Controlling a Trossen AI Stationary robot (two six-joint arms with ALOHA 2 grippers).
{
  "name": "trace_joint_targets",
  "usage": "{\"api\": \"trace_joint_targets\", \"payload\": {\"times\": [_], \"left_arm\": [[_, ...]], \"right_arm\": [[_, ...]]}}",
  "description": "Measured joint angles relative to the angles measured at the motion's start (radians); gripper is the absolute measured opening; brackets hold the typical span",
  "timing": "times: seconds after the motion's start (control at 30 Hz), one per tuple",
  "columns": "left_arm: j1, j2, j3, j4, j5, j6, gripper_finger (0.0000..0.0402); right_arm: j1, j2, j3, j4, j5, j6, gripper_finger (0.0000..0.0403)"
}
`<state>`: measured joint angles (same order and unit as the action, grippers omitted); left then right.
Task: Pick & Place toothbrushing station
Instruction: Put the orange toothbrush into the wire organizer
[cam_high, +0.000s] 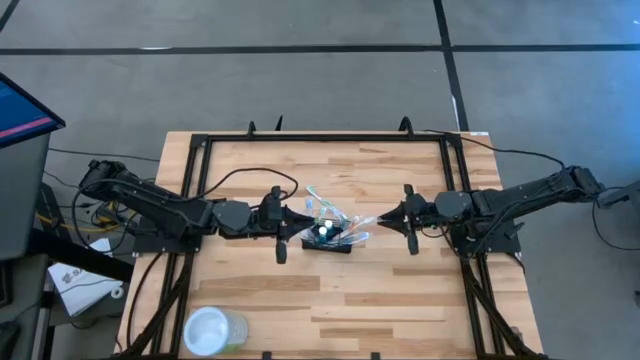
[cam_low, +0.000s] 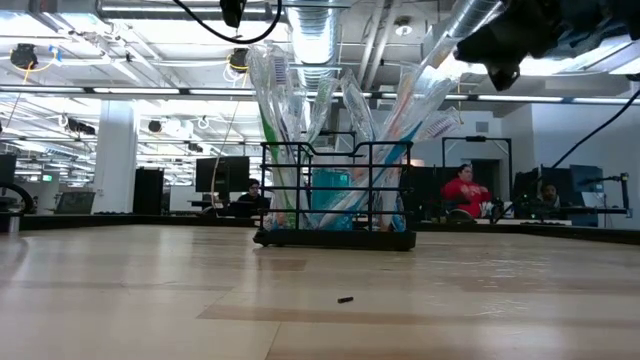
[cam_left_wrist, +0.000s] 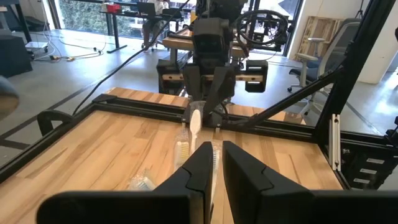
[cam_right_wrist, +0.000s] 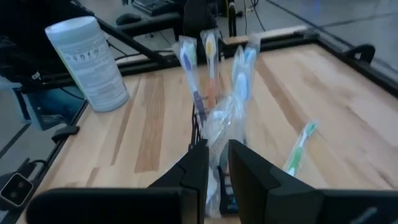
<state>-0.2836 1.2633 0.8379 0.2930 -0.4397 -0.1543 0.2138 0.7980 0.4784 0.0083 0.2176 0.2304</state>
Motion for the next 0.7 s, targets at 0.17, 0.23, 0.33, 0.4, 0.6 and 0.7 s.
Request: {"api": "trace_joint_targets", "payload": {"times": [0.17, 0.23, 0.33, 0.4, 0.6, 0.7], "left_arm": [[0.0, 0.0, 0.0, 0.0, 0.0, 0.0, 0.003], [0.0, 0.0, 0.0, 0.0, 0.0, 0.0, 0.003], [0.0, 0.0, 0.0, 0.0, 0.0, 0.0, 0.003], [0.0, 0.0, 0.0, 0.0, 0.0, 0.0, 0.003], [0.0, 0.0, 0.0, -0.001, 0.0, 0.0, 0.003], [0.0, 0.0, 0.0, -0.001, 0.0, 0.0, 0.003]], "right_arm": [[0.0, 0.038, 0.026, 0.0, 0.001, -0.021, 0.0054], [0.0, 0.059, 0.03, 0.0, 0.013, -0.024, 0.005], [-0.001, 0.098, 0.04, -0.001, 0.048, -0.028, 0.0034], [-0.001, 0.12, 0.051, 0.003, 0.053, -0.048, 0.0014], [0.001, 0.186, 0.1, 0.024, 0.044, -0.073, 0.0002], [0.001, 0.225, 0.115, 0.012, 0.041, -0.073, 0.0002]]}}
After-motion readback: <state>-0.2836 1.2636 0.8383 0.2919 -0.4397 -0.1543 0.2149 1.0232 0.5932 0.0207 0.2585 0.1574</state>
